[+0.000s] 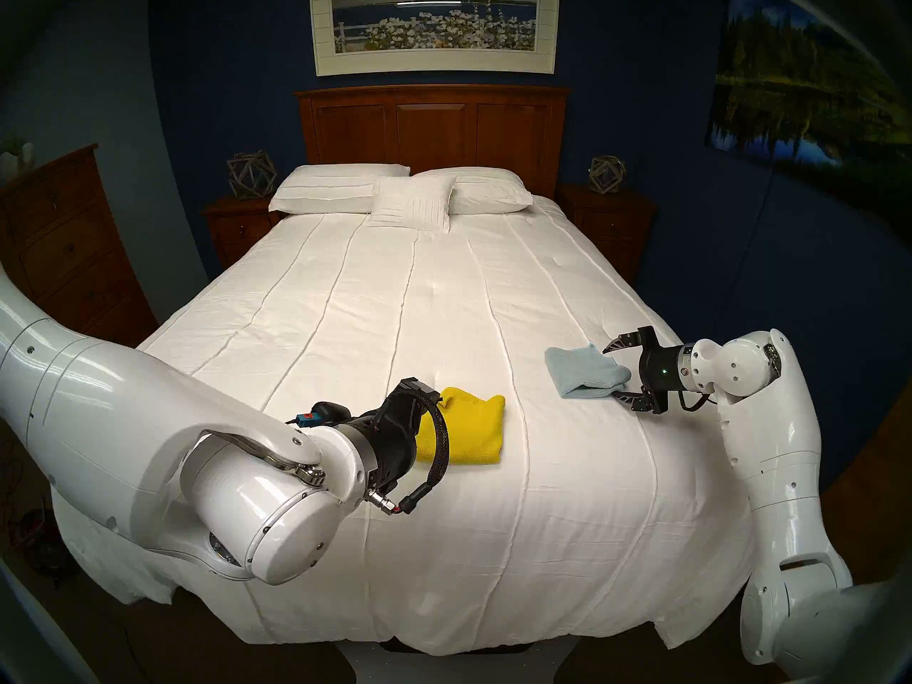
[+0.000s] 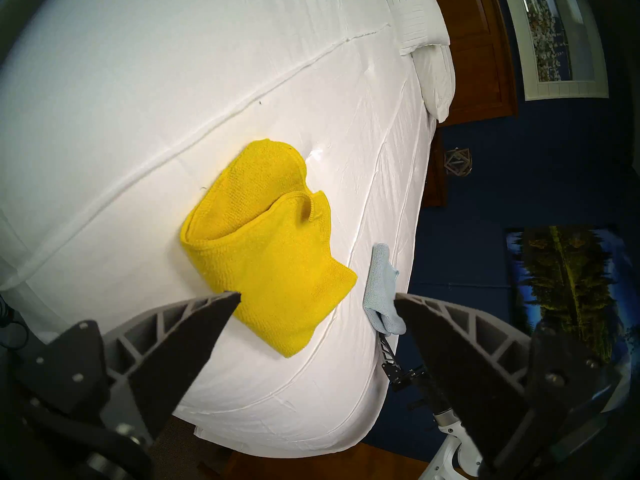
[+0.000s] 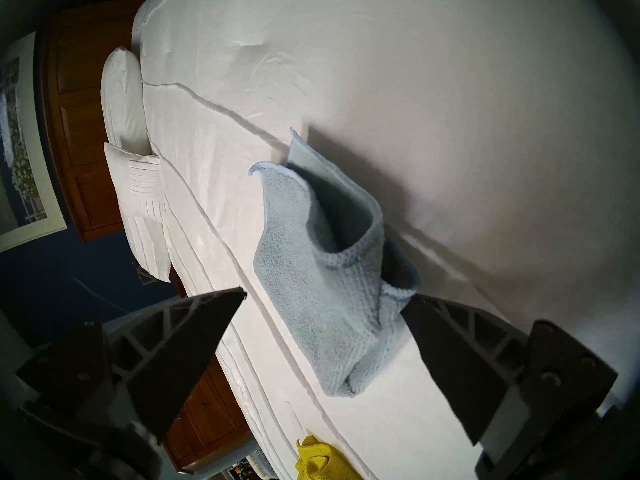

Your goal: Fold the hand towels twice and stack them up

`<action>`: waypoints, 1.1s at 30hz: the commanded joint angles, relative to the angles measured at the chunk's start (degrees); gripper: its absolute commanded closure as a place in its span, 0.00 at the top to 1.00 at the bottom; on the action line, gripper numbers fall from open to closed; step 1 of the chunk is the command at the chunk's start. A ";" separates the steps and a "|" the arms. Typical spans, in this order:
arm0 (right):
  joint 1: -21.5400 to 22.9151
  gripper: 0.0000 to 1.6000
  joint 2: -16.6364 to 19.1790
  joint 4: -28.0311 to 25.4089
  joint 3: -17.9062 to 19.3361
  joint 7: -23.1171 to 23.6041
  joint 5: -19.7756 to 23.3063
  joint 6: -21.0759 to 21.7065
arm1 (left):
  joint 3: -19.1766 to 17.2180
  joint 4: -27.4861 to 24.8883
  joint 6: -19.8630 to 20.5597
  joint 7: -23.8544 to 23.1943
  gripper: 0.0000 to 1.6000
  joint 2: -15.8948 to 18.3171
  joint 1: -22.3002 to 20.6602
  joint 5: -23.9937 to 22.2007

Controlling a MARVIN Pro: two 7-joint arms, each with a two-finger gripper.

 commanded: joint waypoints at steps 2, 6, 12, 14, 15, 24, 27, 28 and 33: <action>1.21 1.00 -0.33 -0.24 -0.02 2.17 -1.32 0.21 | -0.30 0.01 0.05 -0.45 1.00 0.31 -0.25 -0.02; 1.13 1.00 -0.59 -0.23 0.12 2.49 -1.55 0.16 | -0.26 0.01 0.14 -0.42 1.00 0.37 -0.31 -0.02; 1.18 0.84 -0.46 -0.41 0.11 0.95 -1.11 0.35 | -0.54 0.01 0.28 -0.53 1.00 0.19 0.09 -0.02; 1.29 0.71 -0.22 -0.10 -0.42 0.09 -1.38 0.53 | -0.60 0.01 0.29 -0.54 1.00 0.17 0.17 -0.02; 1.40 0.65 -0.38 0.24 -0.18 -0.28 -0.46 0.69 | -0.62 0.01 0.27 -0.56 1.00 0.17 0.20 -0.02; 2.59 0.16 -0.08 0.68 0.28 -3.38 1.14 1.04 | -0.57 0.01 0.05 -0.65 1.00 0.44 0.16 -0.02; 1.87 0.00 -0.21 -0.39 0.81 -3.71 2.06 1.50 | -0.68 0.01 0.14 -0.72 1.00 0.36 0.29 -0.02; 1.61 0.00 -0.25 -0.92 0.98 -3.99 2.36 1.49 | -0.77 0.01 0.12 -0.74 1.00 0.28 0.38 -0.02; 1.18 0.00 -0.68 -2.66 1.98 -3.84 3.62 2.09 | -1.21 0.01 0.09 -0.75 1.00 -0.17 0.88 -0.02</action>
